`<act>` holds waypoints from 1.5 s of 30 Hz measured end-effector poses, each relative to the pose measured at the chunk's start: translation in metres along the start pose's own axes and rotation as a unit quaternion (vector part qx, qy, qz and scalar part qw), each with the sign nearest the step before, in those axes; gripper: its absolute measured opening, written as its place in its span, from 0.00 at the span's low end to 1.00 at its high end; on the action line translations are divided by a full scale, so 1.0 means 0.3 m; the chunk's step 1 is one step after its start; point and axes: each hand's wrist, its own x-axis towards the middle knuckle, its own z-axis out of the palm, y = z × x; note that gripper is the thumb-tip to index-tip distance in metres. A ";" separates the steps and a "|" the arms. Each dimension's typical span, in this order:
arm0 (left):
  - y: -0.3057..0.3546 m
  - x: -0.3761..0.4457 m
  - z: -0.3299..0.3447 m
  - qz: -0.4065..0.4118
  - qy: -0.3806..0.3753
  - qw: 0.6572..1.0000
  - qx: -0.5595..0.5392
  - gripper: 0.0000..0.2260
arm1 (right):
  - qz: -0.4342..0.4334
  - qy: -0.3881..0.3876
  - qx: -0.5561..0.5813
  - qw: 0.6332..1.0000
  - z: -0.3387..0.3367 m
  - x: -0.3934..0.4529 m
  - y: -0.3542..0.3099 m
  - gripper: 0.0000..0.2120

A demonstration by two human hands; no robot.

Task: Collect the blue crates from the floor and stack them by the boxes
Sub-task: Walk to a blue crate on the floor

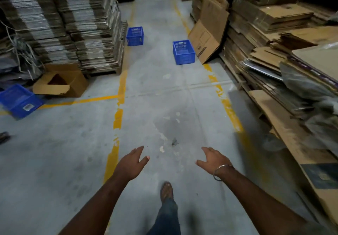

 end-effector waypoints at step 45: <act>0.071 3.819 -1.317 -0.031 -0.079 0.996 -0.016 0.29 | 0.163 0.014 0.202 0.966 -1.591 3.573 -0.366 0.27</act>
